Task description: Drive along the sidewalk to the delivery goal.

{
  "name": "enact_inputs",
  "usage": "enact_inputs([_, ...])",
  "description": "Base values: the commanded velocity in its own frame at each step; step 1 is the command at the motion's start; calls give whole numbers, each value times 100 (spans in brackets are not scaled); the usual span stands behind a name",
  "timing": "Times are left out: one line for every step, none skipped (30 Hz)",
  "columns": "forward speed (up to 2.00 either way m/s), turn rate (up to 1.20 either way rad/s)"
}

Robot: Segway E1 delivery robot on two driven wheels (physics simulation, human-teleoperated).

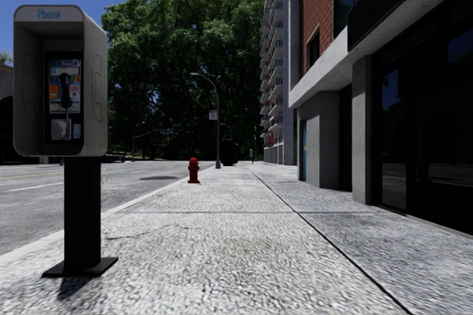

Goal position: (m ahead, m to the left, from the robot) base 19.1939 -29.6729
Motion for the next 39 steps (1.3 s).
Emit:
enact_inputs([200,0])
enact_inputs([200,0])
enact_inputs([200,0])
enact_inputs([200,0])
enact_inputs([200,0])
enact_inputs([200,0])
enact_inputs([200,0])
enact_inputs([200,0])
enact_inputs([200,0])
enact_inputs([200,0])
enact_inputs([200,0])
enact_inputs([200,0])
enact_inputs([200,0])
enact_inputs([200,0])
enact_inputs([200,0])
enact_inputs([200,0])
enact_inputs([200,0])
enact_inputs([200,0])
enact_inputs([200,0])
enact_inputs([200,0])
enact_inputs([200,0])
enact_inputs([200,0])
enact_inputs([200,0])
enact_inputs([200,0])
enact_inputs([200,0])
enact_inputs([200,-4])
enact_inputs([200,-20])
enact_inputs([200,-25])
enact_inputs([200,-25])
enact_inputs([200,-27])
enact_inputs([200,-23])
enact_inputs([200,-1])
enact_inputs([200,-1])
enact_inputs([200,0])
enact_inputs([200,0])
enact_inputs([200,0])
enact_inputs([200,0])
enact_inputs([200,0])
enact_inputs([200,0])
